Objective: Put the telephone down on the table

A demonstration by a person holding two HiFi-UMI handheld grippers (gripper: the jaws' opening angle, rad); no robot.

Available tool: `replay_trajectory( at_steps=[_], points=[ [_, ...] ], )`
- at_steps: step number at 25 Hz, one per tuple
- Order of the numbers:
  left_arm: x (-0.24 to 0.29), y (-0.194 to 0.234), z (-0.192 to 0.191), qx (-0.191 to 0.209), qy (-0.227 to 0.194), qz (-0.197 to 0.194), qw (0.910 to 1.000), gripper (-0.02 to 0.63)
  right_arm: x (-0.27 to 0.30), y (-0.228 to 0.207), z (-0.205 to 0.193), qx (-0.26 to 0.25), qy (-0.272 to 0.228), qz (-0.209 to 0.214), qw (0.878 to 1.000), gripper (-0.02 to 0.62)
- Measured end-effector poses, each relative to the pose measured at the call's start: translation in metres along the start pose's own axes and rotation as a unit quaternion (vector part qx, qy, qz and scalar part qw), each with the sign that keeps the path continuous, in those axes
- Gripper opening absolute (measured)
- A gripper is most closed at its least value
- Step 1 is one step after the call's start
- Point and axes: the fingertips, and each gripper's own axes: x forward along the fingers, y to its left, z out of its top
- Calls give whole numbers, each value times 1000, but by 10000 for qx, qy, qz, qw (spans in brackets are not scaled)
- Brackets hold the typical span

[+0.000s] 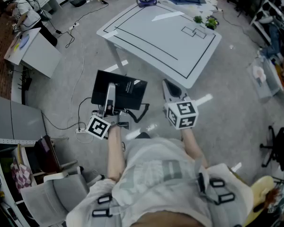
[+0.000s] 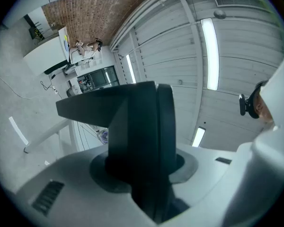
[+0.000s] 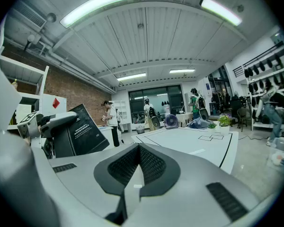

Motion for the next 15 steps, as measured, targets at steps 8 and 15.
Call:
replay_trajectory(
  at_steps=[8,15],
  points=[
    [0,-11,-2,82,83,-88,9999,160,-5,1,-3,-32,43,104,9999,6],
    [-1,-10,-6,-133,73,-104,9998,160,-7,9,-2,-139,-77,157,9998,6]
  ],
)
